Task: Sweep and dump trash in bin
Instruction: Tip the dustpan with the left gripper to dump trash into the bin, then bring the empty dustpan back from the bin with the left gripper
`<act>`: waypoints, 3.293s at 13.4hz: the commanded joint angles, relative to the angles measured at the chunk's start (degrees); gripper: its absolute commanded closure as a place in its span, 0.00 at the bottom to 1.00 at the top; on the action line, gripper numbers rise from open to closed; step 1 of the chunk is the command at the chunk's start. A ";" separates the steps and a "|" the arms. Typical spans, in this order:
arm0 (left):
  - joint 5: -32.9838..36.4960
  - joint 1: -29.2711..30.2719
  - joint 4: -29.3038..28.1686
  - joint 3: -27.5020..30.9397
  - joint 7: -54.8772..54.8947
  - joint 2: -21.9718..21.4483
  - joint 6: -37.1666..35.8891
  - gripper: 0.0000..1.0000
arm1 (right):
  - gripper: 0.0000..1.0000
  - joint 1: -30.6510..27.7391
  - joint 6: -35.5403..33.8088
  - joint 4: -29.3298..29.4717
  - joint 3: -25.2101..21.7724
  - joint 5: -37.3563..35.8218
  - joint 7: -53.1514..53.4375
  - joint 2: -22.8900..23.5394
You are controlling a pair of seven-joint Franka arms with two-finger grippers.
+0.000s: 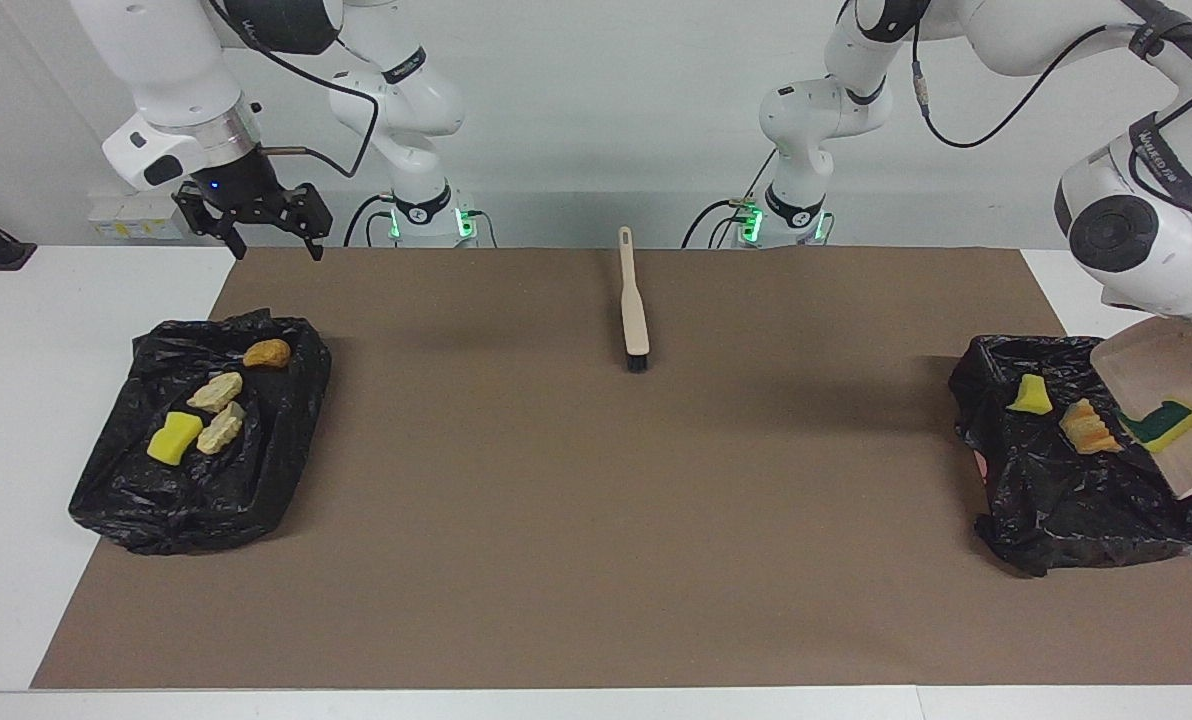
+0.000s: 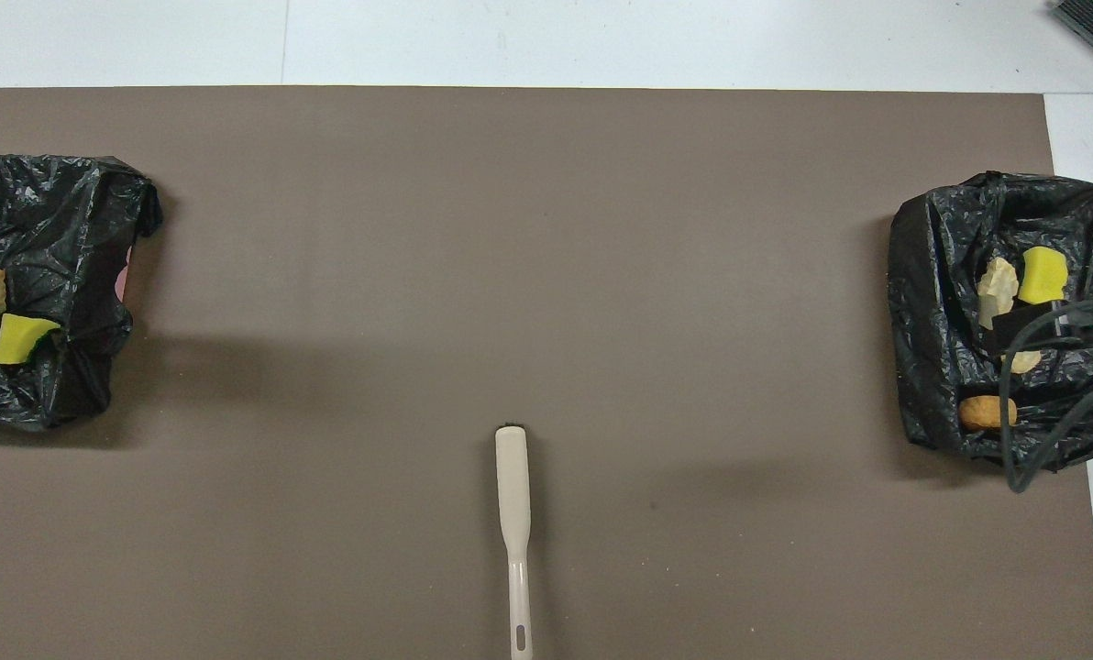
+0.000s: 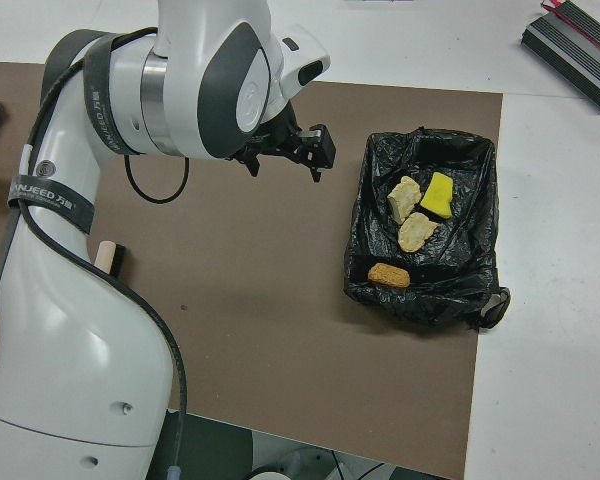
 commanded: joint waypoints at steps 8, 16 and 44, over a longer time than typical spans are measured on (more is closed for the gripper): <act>-1.17 -2.45 -2.51 0.60 -6.32 -3.89 1.77 1.00 | 0.00 -0.23 0.19 0.33 0.52 0.68 0.82 0.06; -31.50 -6.12 -0.99 0.16 -7.28 -3.10 1.87 1.00 | 0.00 -0.23 0.27 0.33 0.52 0.68 0.82 0.06; -69.15 -38.14 2.52 0.07 -105.80 15.18 13.91 1.00 | 0.00 -0.23 0.27 0.33 0.52 0.59 0.82 0.06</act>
